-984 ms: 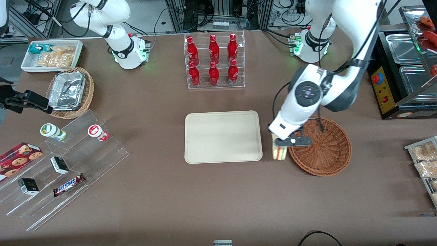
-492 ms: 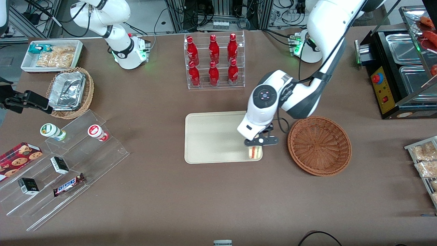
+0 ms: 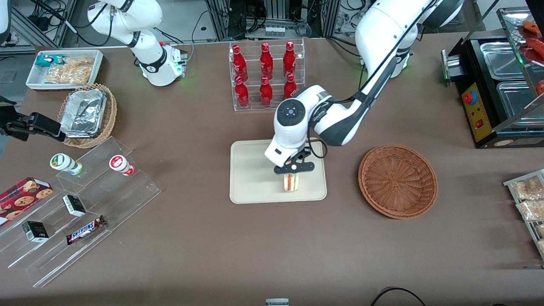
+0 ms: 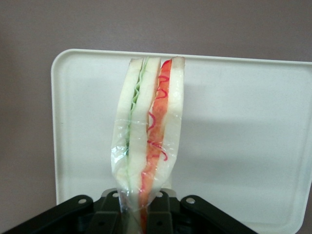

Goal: Place sandwich from basket to tray
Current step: 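Lower the sandwich onto the tray and open the left gripper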

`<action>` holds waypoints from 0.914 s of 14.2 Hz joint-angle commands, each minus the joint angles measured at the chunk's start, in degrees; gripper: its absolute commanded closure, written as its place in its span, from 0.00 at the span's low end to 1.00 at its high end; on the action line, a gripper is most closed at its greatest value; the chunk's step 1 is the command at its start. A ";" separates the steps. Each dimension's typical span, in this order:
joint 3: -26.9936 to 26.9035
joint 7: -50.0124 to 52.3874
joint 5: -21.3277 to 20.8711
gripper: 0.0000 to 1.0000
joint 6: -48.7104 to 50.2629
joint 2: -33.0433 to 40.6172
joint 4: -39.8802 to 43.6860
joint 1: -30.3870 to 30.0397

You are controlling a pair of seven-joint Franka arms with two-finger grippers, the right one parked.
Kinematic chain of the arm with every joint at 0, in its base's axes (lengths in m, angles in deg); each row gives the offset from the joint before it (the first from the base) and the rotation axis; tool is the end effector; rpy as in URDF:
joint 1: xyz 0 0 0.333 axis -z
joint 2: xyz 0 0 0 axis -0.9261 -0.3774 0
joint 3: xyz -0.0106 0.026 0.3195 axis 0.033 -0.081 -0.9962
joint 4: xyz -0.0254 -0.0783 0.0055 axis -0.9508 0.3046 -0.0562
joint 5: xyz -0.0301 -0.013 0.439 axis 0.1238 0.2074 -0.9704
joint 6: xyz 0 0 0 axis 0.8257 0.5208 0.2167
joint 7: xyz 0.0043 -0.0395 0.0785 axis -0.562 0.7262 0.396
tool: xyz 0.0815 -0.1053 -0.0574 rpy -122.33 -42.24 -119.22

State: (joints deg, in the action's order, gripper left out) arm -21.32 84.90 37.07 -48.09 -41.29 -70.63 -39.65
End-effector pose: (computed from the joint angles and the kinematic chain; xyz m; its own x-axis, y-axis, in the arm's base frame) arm 0.5382 -0.5102 0.2352 0.9961 0.0875 -0.0142 0.0871 -0.9958 -0.0277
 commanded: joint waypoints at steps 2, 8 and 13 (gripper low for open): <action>-3.17 1.70 -1.09 0.85 0.91 -5.29 3.88 4.70; -2.82 2.14 -1.00 0.77 -1.28 -7.06 3.97 5.66; -3.60 1.87 -1.18 0.00 -2.61 -6.36 3.88 5.49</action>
State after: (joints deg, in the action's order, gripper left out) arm -23.88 85.80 36.97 -50.76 -47.61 -68.22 -34.94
